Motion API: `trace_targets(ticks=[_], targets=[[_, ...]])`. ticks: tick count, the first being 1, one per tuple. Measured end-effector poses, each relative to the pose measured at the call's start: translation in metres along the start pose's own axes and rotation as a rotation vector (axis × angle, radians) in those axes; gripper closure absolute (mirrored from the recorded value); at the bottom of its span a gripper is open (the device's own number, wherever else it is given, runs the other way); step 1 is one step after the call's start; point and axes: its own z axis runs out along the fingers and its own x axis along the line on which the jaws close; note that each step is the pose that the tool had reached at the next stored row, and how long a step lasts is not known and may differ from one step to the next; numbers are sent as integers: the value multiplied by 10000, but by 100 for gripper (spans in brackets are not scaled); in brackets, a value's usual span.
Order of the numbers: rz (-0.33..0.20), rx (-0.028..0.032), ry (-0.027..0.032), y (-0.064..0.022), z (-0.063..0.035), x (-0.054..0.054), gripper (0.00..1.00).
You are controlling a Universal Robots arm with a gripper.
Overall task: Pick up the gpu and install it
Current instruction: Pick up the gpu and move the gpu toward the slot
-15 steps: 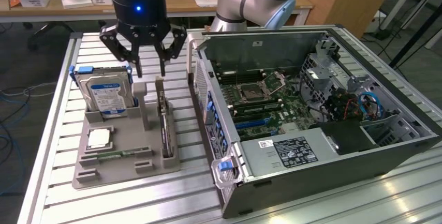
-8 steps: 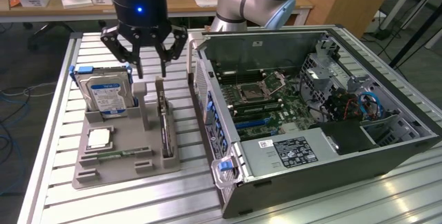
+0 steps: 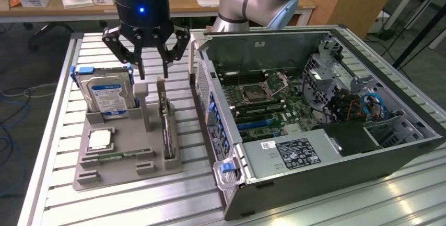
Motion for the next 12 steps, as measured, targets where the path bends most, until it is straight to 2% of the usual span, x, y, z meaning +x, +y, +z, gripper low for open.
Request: trace_targets(ticks=[5, 12], targets=[[-2, -1, -1, -8, 1, -1, 51], [-1, -1, 0, -70, -2, -6, 51]])
